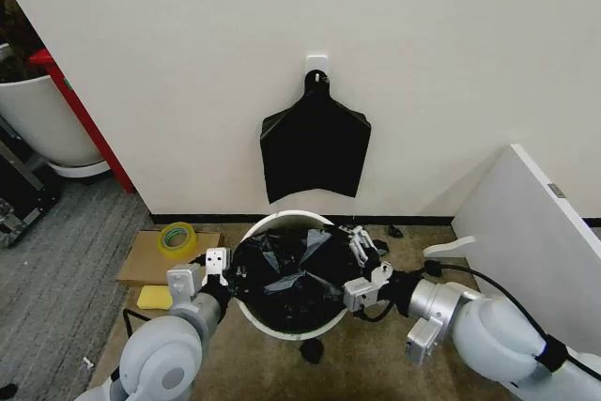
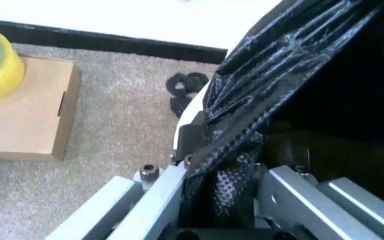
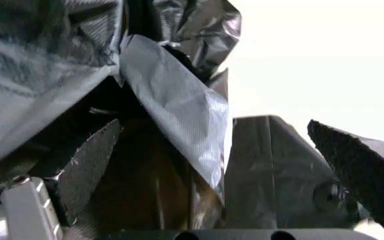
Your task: Place the garbage bag over the trash bin.
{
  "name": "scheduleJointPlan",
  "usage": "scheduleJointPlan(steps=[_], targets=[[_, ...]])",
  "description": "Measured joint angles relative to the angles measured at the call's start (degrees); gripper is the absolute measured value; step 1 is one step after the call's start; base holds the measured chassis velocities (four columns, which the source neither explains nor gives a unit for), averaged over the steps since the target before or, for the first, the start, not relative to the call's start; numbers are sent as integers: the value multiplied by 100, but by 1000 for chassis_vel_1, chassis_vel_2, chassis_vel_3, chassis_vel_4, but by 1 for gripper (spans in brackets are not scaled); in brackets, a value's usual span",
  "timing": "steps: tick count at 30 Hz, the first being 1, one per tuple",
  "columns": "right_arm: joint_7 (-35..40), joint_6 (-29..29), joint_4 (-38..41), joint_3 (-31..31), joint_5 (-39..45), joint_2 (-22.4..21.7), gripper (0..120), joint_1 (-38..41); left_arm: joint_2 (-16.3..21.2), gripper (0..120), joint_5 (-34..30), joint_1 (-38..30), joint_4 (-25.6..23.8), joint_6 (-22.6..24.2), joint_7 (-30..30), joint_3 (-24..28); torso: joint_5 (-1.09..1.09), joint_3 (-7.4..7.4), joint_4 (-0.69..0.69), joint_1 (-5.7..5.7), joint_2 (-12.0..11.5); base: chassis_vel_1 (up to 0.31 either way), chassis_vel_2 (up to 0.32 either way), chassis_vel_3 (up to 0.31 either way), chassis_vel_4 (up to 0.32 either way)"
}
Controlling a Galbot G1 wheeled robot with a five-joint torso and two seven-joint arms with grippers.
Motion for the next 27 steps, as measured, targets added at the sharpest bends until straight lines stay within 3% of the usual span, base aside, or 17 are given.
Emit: scheduleJointPlan(steps=[11,14,16,27], targets=[[-568,-3,50,-161,-51,-105,99,302,-1,0,419,85,-75,12,193,62,-1,0,0,0,0,0,0,0,0],[-530,53,-50,-230,-73,28,86,324,-23,0,476,109,-90,8,236,83,-1,0,0,-1,0,0,0,0,0],[-509,69,-70,-238,-80,57,85,322,-27,0,478,117,-95,7,238,84,0,0,0,-1,0,0,0,0,0],[-245,215,-133,-224,-19,291,39,9,-50,0,488,163,-94,3,259,97,-1,0,0,-1,0,0,0,0,0]])
